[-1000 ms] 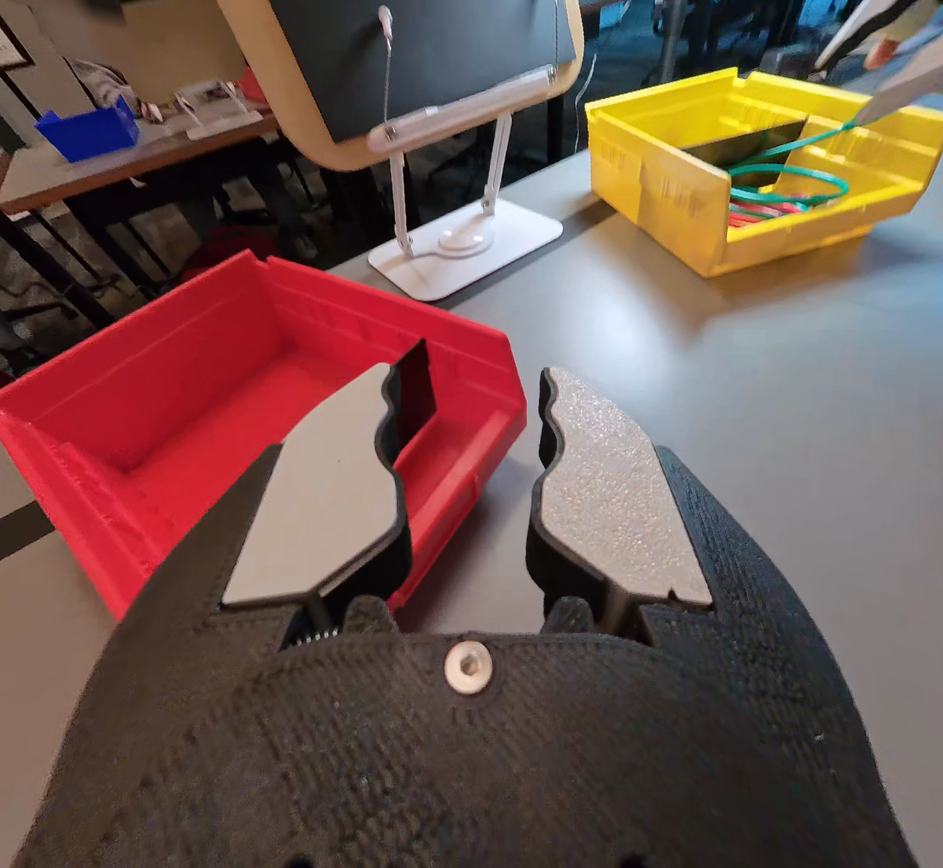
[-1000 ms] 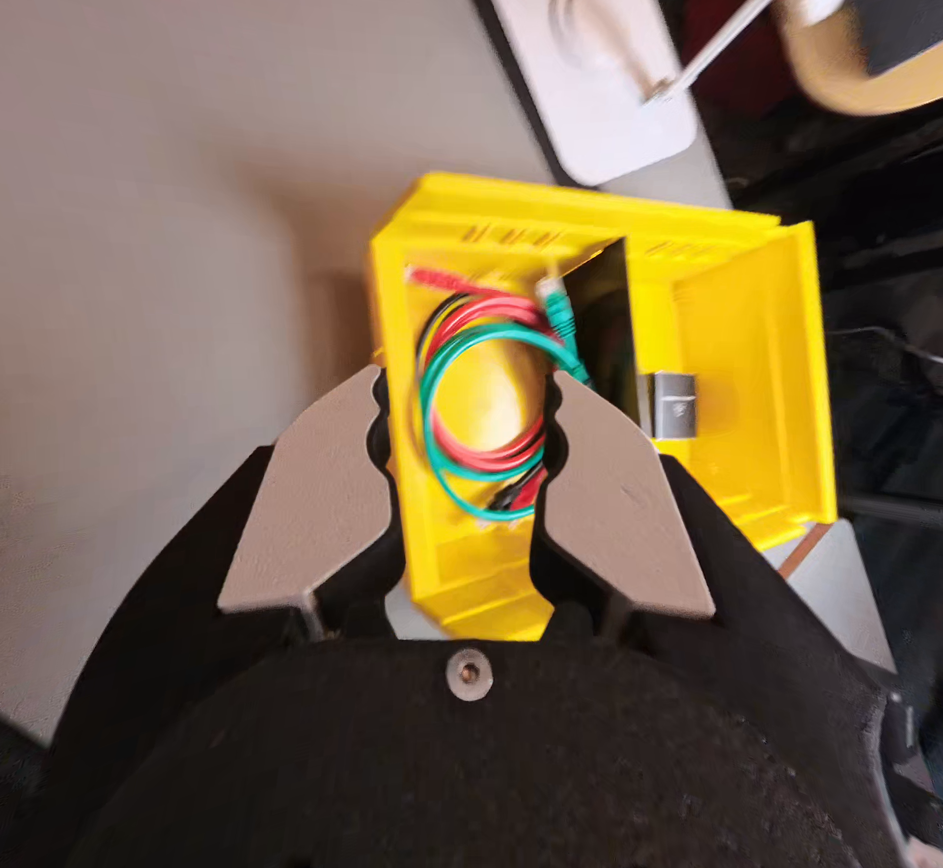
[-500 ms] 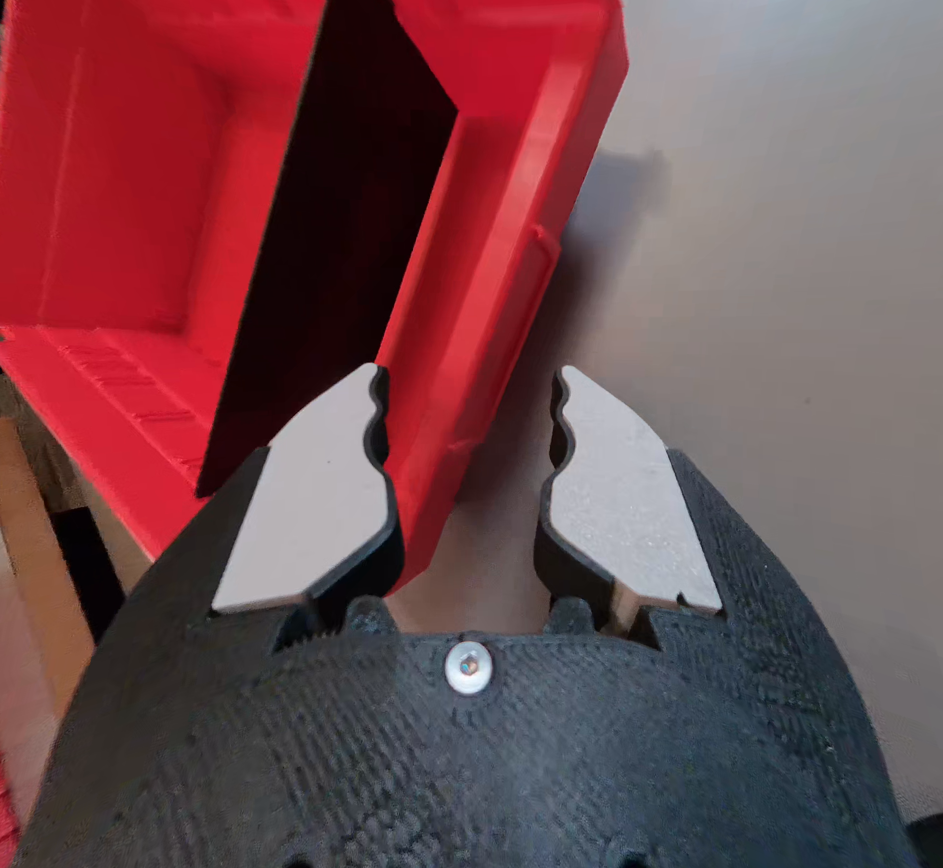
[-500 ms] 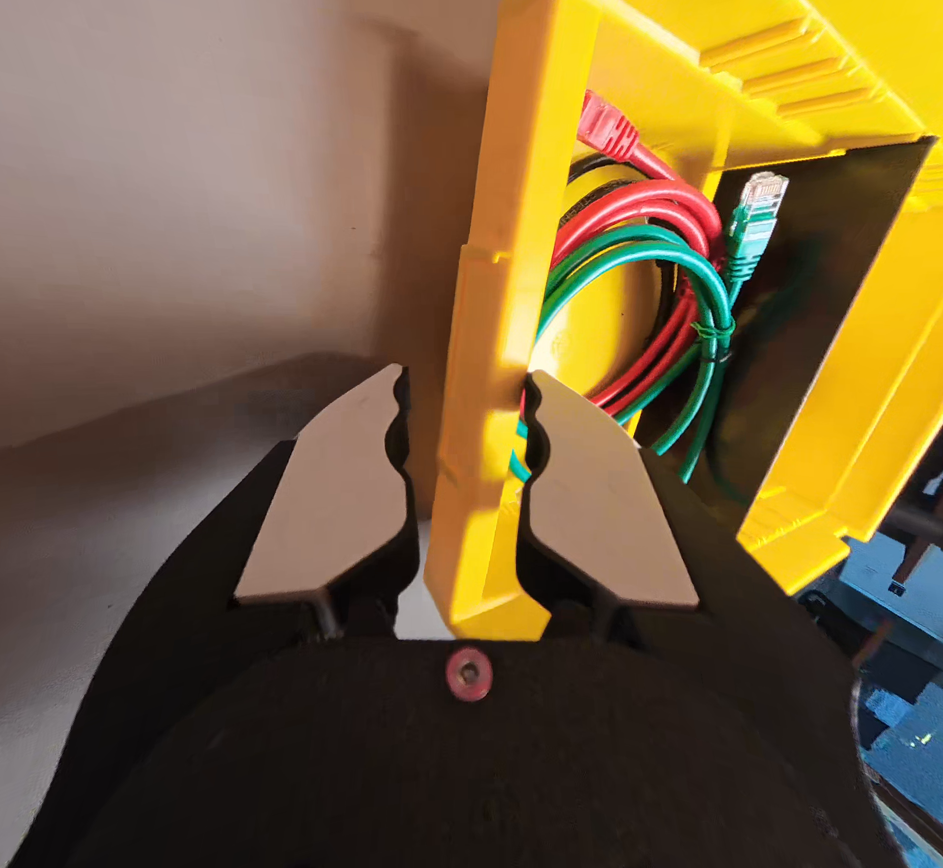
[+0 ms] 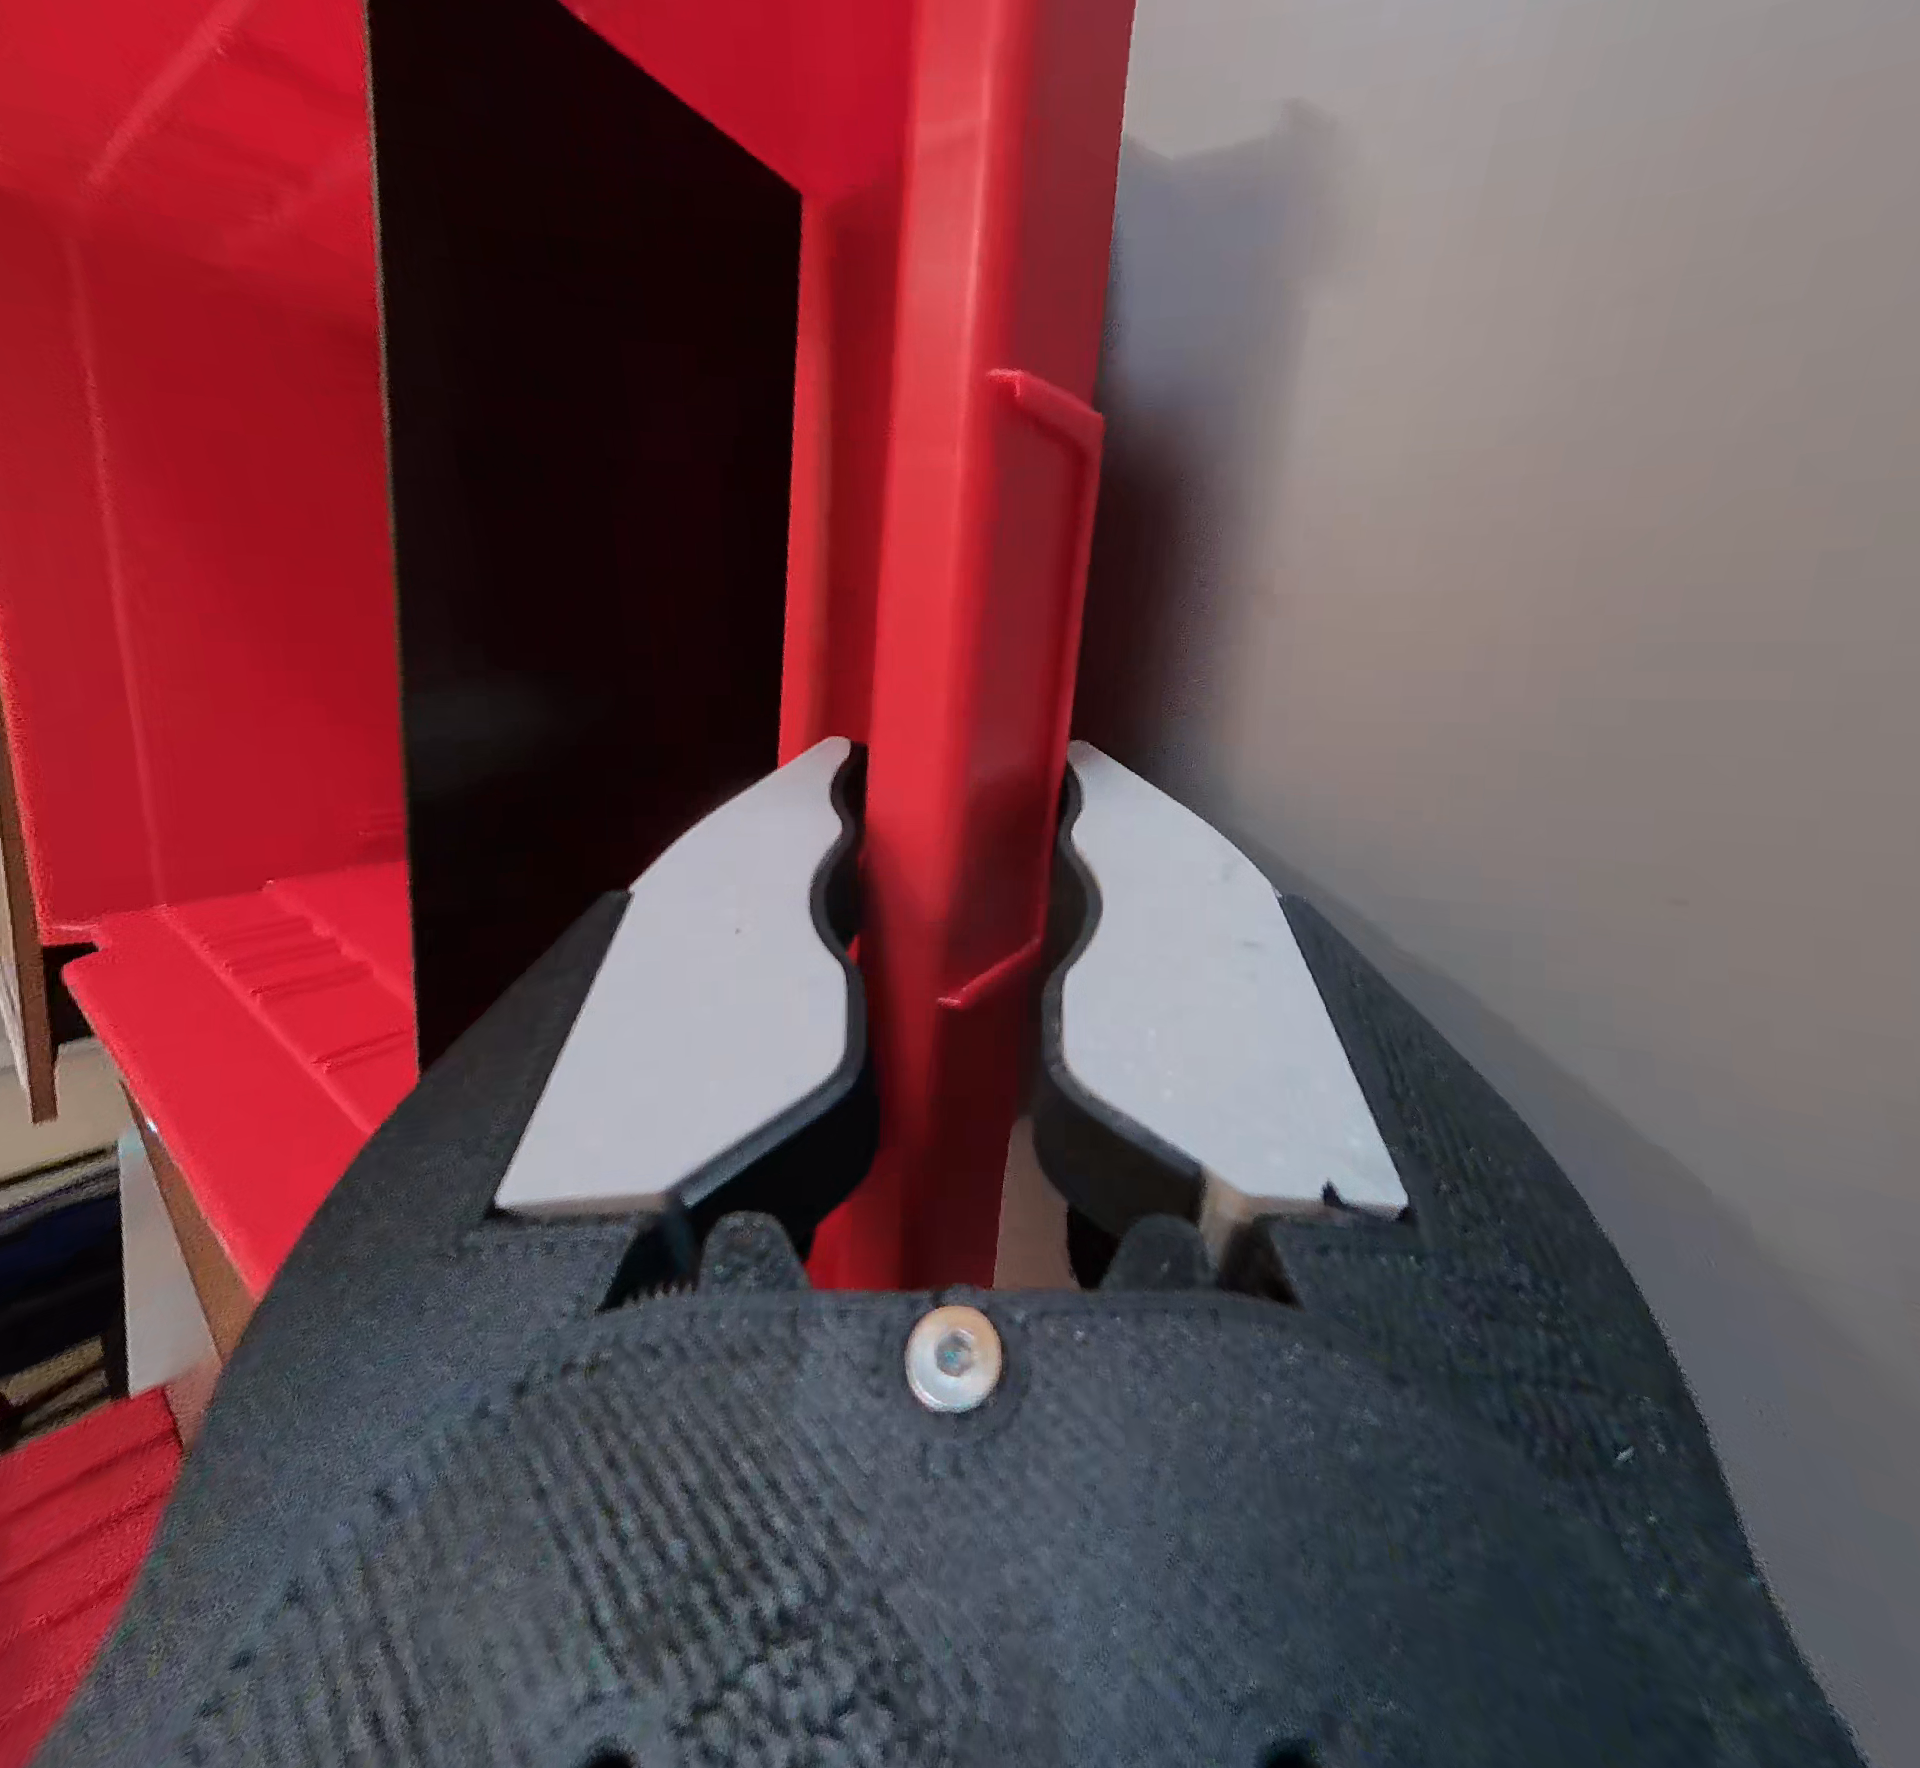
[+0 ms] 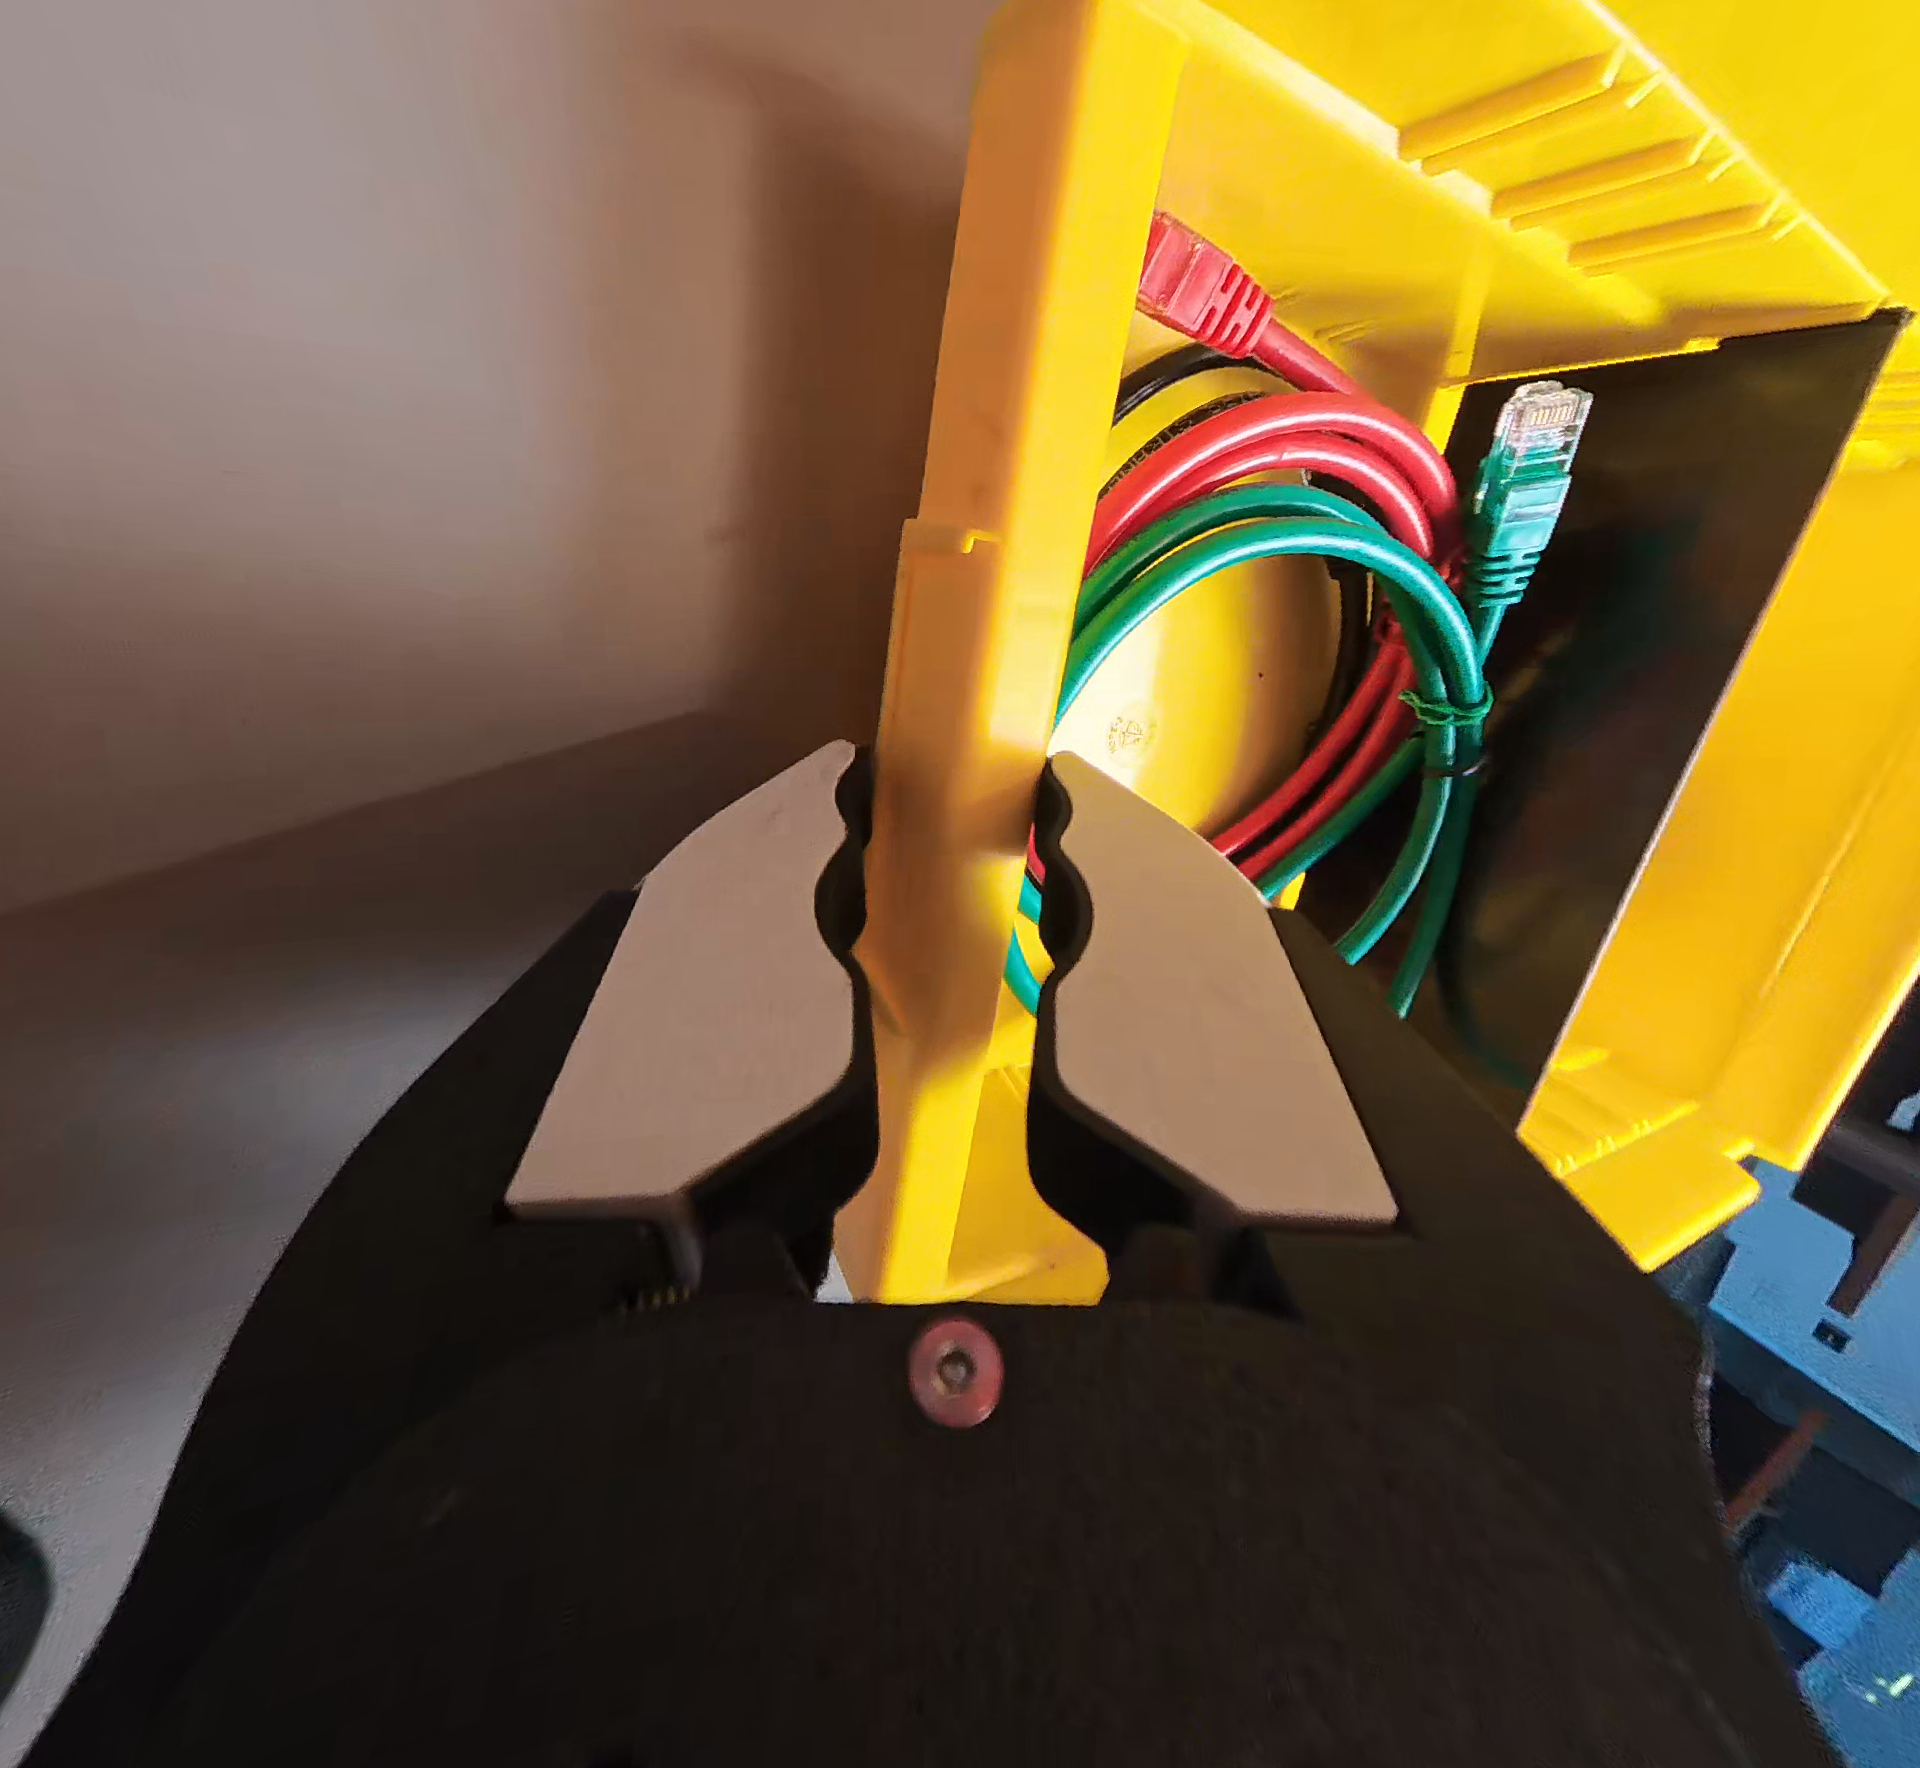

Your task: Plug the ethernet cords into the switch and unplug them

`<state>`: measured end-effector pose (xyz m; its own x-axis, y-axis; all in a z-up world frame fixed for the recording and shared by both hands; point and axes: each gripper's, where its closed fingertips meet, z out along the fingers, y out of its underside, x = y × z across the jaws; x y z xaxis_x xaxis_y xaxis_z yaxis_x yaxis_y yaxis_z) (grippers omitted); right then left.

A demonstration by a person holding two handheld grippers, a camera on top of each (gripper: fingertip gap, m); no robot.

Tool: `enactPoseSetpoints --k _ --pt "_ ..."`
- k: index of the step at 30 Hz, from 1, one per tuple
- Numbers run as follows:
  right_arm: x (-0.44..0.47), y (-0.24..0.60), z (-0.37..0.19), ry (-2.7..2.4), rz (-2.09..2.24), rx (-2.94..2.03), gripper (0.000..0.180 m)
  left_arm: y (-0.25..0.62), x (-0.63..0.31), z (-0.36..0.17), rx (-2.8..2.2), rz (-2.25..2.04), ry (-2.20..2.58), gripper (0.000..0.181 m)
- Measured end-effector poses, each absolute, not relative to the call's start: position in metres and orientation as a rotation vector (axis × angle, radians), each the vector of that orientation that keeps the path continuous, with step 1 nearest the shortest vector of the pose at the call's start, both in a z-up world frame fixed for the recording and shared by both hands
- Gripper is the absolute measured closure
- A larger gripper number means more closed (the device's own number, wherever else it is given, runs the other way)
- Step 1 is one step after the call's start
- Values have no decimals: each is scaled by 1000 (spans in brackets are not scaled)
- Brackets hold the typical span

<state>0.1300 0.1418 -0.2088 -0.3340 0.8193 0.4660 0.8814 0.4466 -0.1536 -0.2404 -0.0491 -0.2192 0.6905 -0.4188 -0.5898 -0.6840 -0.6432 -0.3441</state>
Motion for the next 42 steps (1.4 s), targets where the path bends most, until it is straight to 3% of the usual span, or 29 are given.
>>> enactPoseSetpoints --k 10,16,21,26,31,42 --pt "147 71 -204 -2166 -170 -1232 149 -39 -120 -218 -2148 484 1166 147" --pt "155 36 -142 -1755 184 -1295 146 -23 -95 -211 -2102 386 1096 138" --pt "220 78 -104 -1090 357 -1535 137 -35 -41 -160 -1946 19 807 140" --pt "233 115 -144 -870 445 -1768 119 -19 31 -150 -1941 -347 549 145" --pt "212 125 -177 -827 629 -1949 132 26 55 -159 -1934 -247 377 148" --pt "223 152 -176 -771 444 -1869 165 71 70 -167 -1907 -244 74 147"
